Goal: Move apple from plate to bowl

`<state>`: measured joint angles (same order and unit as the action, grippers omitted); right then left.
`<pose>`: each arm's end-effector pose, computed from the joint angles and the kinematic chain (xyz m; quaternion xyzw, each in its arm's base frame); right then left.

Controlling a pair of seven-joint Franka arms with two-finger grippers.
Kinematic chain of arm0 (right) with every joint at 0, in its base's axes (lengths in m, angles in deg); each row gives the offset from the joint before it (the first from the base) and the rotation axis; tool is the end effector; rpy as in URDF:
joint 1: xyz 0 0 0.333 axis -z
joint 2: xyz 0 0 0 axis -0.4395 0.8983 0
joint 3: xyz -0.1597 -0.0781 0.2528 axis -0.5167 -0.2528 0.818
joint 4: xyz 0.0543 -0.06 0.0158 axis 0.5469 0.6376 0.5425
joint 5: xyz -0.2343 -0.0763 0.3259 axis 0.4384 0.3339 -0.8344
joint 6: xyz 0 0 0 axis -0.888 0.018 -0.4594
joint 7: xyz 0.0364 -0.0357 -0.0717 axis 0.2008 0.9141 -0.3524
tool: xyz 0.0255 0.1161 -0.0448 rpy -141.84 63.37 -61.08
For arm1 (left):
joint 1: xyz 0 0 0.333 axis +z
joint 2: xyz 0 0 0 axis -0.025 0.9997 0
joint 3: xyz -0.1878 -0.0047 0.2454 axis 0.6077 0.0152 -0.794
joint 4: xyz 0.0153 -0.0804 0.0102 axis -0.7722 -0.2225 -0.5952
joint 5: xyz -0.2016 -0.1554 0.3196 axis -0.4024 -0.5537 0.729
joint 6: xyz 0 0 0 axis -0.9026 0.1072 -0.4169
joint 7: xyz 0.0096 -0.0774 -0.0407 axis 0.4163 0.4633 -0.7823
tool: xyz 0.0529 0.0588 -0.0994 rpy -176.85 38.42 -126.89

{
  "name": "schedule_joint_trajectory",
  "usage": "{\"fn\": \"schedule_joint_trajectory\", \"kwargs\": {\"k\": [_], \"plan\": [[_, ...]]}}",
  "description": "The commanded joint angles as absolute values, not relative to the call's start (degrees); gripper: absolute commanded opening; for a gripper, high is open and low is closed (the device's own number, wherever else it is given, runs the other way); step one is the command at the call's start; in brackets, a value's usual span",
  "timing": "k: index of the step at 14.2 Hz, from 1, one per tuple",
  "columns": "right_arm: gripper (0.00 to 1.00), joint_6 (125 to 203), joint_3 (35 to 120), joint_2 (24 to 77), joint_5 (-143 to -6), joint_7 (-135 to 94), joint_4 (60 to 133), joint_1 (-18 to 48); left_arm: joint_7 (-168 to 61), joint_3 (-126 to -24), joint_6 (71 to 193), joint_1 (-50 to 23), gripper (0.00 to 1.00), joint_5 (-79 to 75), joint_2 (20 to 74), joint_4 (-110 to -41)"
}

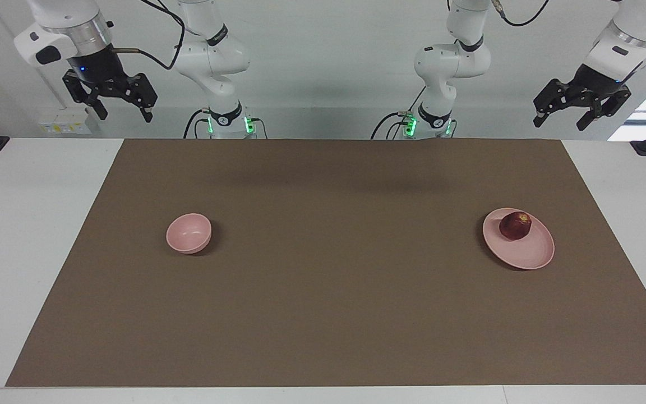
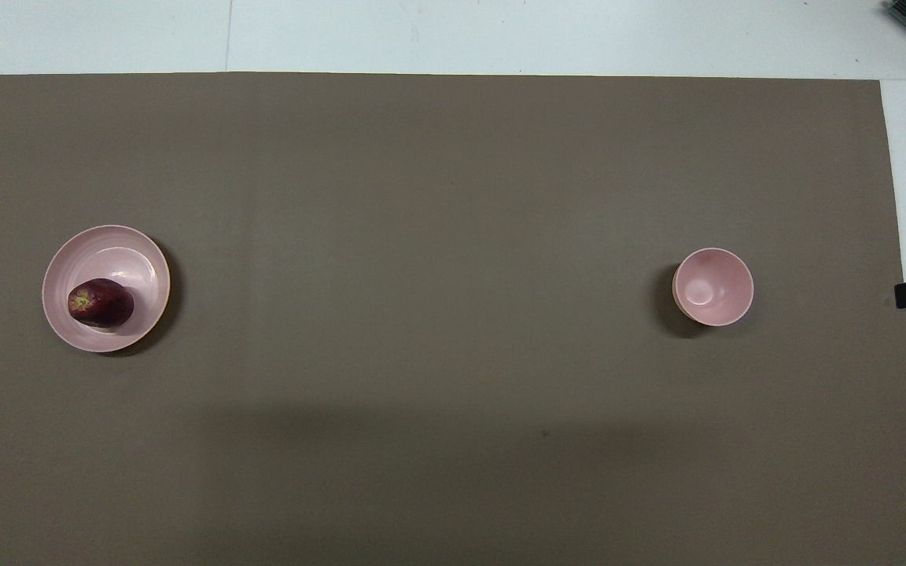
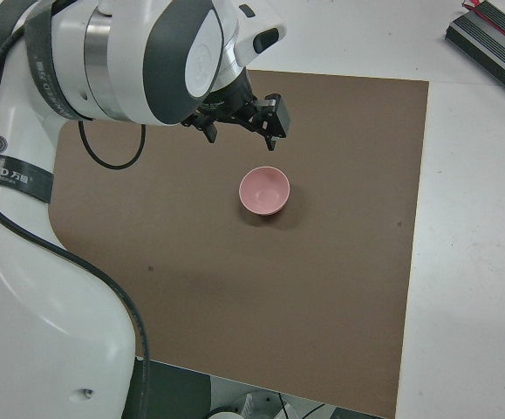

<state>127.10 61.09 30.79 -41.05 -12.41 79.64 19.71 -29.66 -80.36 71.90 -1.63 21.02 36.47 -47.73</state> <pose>0.5273 -0.0390 0.6564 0.9994 -0.0286 -0.0126 0.0159 0.5405 0.0133 0.6603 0.9978 -0.0599 -0.0203 0.0182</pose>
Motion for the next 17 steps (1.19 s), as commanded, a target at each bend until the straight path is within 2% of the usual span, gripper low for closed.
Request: {"fn": "schedule_joint_trajectory", "kwargs": {"k": [1,17], "plan": [[1.00,126.74,61.09,30.81,-41.82,-13.51,79.08,20.00,-29.88,-79.78,72.86,-0.56,1.00,20.69,34.71,-49.96],[1.00,126.74,61.00,30.55,-41.90,-13.33,79.52,20.27,-29.80,-79.60,73.56,-1.43,1.00,20.60,34.62,-50.40]]}}
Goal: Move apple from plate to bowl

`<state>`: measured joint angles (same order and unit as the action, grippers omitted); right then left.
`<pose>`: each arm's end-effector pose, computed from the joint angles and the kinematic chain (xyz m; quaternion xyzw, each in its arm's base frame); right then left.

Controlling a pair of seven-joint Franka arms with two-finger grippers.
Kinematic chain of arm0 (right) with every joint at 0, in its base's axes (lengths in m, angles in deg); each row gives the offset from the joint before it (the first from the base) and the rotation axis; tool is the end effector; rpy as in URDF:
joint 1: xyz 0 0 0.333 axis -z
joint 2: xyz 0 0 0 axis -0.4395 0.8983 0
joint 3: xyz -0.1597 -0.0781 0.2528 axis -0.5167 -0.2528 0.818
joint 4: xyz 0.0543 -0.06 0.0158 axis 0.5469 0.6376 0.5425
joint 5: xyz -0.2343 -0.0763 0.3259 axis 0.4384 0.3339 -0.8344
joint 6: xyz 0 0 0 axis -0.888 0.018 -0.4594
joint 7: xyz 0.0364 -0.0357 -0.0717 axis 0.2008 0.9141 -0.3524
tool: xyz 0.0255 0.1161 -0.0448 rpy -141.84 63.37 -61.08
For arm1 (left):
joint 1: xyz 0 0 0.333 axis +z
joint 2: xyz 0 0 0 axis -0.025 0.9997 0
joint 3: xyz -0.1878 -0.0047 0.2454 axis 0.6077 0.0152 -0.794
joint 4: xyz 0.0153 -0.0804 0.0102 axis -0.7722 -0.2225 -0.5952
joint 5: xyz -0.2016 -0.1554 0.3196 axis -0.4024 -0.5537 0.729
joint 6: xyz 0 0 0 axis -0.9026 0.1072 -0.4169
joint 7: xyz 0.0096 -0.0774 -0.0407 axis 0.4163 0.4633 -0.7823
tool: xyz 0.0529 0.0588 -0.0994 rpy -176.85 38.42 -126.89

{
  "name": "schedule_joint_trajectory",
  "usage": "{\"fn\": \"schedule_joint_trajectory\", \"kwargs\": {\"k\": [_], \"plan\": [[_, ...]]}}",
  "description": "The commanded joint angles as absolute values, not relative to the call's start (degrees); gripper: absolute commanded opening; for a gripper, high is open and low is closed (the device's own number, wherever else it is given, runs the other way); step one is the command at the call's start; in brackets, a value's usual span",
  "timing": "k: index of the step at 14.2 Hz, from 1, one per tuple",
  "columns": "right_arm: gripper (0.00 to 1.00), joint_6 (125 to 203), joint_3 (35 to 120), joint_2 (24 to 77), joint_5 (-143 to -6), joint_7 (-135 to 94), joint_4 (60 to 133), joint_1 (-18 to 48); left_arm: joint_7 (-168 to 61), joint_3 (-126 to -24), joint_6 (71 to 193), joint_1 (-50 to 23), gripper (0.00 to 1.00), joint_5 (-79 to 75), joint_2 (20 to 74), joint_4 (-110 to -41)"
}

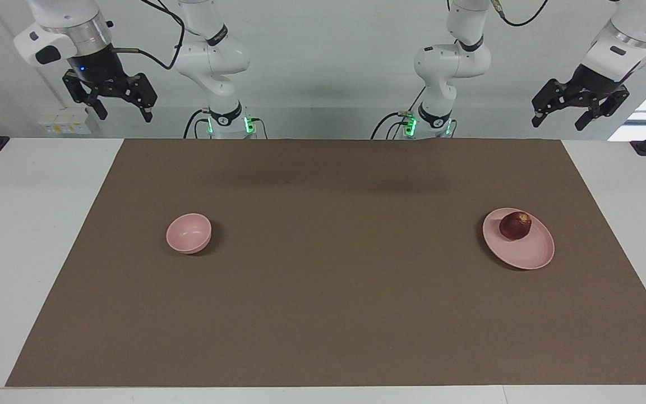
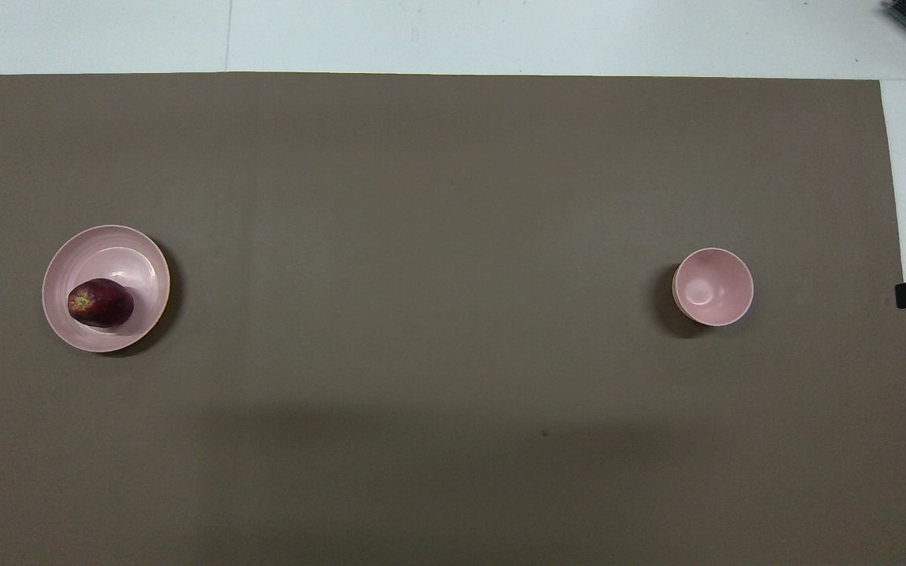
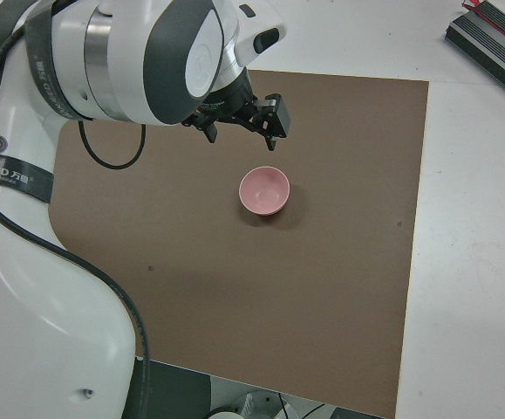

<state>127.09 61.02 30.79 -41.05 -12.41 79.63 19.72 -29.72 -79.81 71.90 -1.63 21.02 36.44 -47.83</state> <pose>0.5272 -0.0398 0.6565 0.9994 -0.0293 -0.0126 0.0158 0.5405 0.0081 0.6598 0.9976 -0.0641 -0.0211 0.0181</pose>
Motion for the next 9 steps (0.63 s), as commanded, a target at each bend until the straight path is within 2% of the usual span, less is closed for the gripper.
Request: {"fn": "schedule_joint_trajectory", "kwargs": {"k": [1,9], "plan": [[1.00,126.83,61.00,30.55,-41.90,-13.42,79.52,20.27,-29.53,-79.60,73.73,-1.43,1.00,20.60,34.54,-50.75],[1.00,126.74,61.00,30.55,-41.90,-13.60,79.52,20.45,-29.53,-79.60,82.08,-1.35,1.00,20.52,32.78,-60.22]]}}
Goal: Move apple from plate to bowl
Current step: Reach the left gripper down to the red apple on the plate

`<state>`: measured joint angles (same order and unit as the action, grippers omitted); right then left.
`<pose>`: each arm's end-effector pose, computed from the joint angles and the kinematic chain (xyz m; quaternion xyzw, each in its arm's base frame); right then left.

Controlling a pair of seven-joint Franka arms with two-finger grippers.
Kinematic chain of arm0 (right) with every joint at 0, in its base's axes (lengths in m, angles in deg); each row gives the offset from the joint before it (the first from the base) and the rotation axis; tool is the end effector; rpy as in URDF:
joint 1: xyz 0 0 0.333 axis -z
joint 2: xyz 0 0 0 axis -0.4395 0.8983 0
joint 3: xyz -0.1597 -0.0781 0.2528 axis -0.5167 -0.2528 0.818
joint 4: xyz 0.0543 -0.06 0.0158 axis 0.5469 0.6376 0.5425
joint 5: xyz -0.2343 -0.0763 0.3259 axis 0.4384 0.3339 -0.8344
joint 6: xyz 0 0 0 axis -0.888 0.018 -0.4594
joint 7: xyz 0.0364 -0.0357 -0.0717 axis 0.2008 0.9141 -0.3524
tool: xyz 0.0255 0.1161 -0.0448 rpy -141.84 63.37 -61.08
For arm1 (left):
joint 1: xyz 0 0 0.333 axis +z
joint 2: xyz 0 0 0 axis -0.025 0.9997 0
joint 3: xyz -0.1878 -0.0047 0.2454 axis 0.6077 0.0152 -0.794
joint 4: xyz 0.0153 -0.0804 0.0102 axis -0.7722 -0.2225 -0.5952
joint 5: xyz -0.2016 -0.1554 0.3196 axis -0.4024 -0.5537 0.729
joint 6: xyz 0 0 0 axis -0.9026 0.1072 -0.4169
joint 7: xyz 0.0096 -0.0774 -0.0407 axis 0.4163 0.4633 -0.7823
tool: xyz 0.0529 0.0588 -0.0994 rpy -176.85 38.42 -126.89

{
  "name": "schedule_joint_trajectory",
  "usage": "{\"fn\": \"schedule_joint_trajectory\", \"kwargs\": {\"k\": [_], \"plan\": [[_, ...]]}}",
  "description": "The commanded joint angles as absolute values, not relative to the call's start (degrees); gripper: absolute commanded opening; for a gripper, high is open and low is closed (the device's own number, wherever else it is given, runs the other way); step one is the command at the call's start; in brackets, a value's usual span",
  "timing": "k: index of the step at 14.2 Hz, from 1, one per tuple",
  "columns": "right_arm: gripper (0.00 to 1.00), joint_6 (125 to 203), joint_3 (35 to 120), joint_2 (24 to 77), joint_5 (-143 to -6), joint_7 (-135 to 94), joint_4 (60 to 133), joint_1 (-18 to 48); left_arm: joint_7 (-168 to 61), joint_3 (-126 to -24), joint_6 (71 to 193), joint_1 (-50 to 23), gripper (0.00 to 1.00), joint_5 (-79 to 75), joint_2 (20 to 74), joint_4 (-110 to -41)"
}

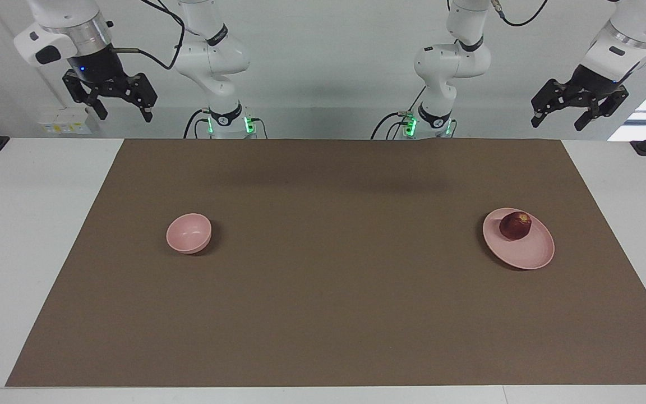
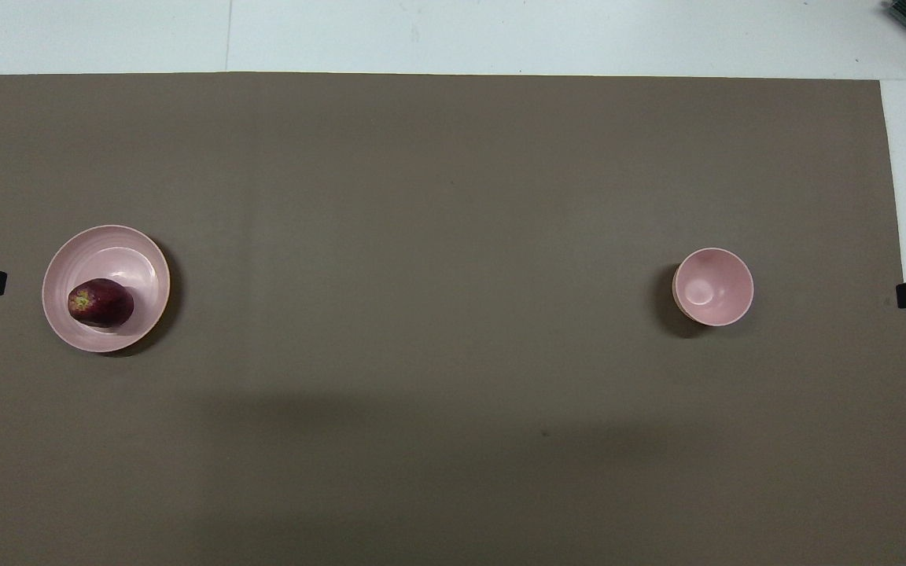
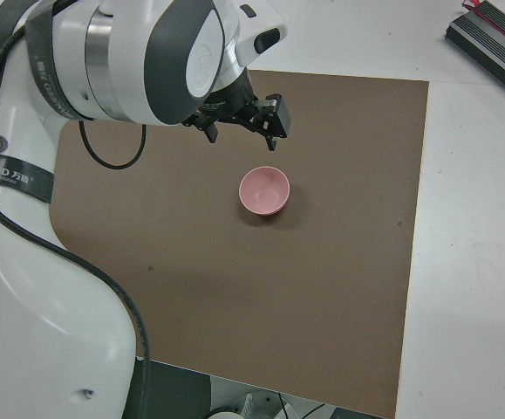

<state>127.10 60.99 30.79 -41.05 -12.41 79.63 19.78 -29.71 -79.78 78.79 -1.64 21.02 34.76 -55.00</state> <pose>0.5272 -0.0406 0.6565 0.9993 -0.0301 -0.0125 0.0158 0.5468 0.0083 0.6268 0.9978 -0.0629 -0.0088 0.0177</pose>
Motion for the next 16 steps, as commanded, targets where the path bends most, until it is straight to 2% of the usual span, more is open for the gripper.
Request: {"fn": "schedule_joint_trajectory", "kwargs": {"k": [1,6,16], "plan": [[1.00,126.74,61.00,30.55,-41.90,-13.60,79.52,20.45,-29.62,-79.60,82.69,-1.35,1.00,20.52,32.78,-61.98],[1.00,126.74,61.00,30.55,-41.90,-13.60,79.52,20.45,-28.92,-79.69,94.71,0.84,1.00,20.34,32.78,-71.21],[1.00,126.74,61.00,30.55,-41.90,-13.69,79.60,20.45,-17.93,-79.69,114.40,5.24,1.00,20.16,34.88,-84.92]]}}
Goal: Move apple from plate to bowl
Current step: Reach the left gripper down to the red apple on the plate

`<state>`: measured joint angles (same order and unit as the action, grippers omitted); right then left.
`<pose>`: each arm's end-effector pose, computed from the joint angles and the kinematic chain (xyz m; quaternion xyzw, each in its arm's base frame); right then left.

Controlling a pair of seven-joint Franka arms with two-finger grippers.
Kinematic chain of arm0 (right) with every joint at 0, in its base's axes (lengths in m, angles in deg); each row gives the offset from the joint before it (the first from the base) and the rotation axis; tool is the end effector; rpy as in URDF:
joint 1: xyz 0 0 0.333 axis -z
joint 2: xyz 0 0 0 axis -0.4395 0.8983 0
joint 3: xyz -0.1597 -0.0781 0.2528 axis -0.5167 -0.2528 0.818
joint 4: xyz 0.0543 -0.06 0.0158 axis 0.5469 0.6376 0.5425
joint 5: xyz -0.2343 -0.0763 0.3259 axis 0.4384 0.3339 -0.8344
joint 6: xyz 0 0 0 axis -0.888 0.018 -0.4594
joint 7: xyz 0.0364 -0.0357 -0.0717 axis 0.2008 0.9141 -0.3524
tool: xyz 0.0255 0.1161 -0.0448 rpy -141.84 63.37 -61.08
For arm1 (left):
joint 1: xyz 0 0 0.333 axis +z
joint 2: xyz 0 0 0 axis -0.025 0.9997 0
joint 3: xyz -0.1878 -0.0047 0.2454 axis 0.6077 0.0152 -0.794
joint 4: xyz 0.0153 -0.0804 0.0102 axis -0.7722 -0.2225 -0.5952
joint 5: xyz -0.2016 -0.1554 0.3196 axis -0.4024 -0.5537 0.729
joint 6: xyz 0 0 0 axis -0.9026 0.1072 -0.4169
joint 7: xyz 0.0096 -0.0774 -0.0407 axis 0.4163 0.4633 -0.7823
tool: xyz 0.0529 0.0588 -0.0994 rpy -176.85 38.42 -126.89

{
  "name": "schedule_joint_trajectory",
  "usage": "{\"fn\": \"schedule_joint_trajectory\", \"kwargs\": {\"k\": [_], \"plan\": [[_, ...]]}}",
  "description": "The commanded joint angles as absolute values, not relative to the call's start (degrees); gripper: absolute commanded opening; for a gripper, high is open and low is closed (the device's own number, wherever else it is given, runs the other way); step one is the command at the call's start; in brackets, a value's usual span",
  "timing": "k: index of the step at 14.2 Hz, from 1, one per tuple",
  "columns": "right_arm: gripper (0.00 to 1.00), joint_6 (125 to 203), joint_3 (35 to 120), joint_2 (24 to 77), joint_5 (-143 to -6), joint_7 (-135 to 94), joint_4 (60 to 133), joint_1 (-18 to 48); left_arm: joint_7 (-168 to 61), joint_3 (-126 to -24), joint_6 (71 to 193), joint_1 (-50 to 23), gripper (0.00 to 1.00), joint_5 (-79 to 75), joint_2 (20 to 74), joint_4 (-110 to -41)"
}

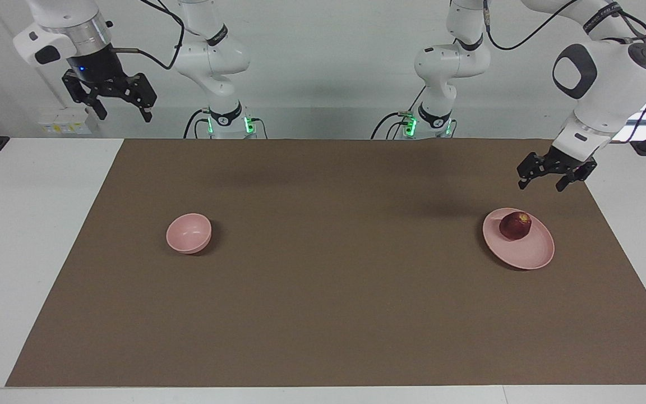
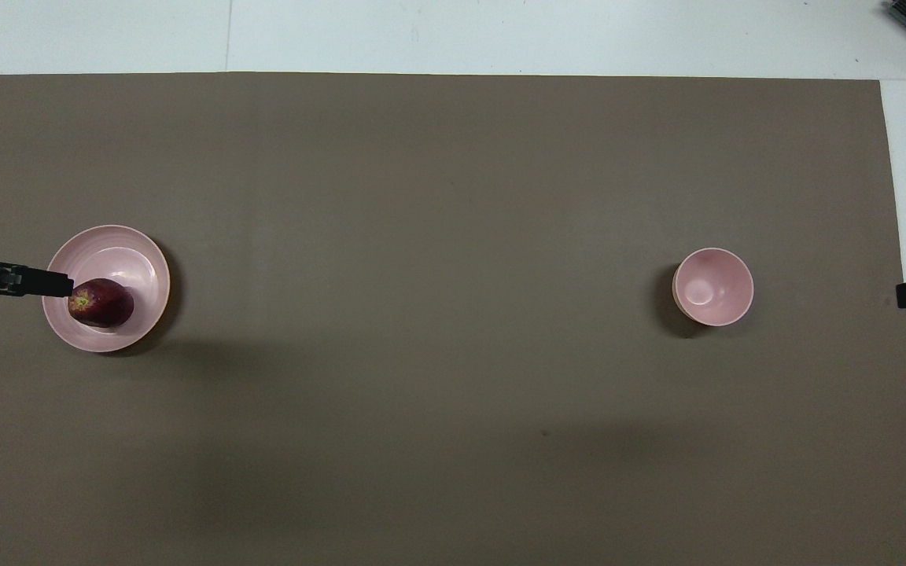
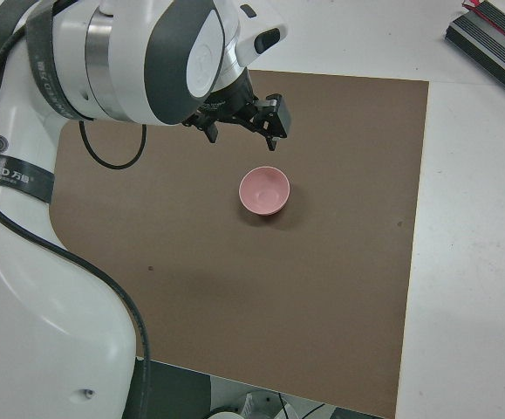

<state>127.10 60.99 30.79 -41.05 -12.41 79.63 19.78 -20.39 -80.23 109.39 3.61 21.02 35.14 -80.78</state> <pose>0.5272 -0.0406 0.6565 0.9993 -0.0301 -0.0125 0.0158 0.5629 0.0666 0.4486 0.9957 -0.0864 0.0311 0.0092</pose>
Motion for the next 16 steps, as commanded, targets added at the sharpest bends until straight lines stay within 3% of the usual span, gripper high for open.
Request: {"fn": "schedule_joint_trajectory", "kwargs": {"k": [1,7,14,15,16], "plan": [[1.00,126.74,61.00,30.55,-41.90,-13.69,79.60,20.45,-17.93,-79.69,117.30,5.68,1.00,20.16,35.67,-85.98],[1.00,126.74,61.00,30.55,-41.90,-13.69,79.60,20.45,-18.02,-79.69,127.60,5.77,1.00,20.08,41.47,-89.24],[1.00,126.74,61.00,30.55,-41.90,-13.69,79.60,20.53,-18.19,-79.69,129.63,5.68,1.00,19.99,42.62,-92.94],[1.00,126.74,61.00,30.55,-41.90,-13.69,79.60,20.53,-18.19,-79.69,129.55,5.68,0.95,19.99,42.54,-92.94],[1.00,126.74,61.00,30.55,-41.90,-13.69,79.60,20.53,-18.19,-79.69,129.55,5.68,0.73,19.99,42.62,-92.85]]}}
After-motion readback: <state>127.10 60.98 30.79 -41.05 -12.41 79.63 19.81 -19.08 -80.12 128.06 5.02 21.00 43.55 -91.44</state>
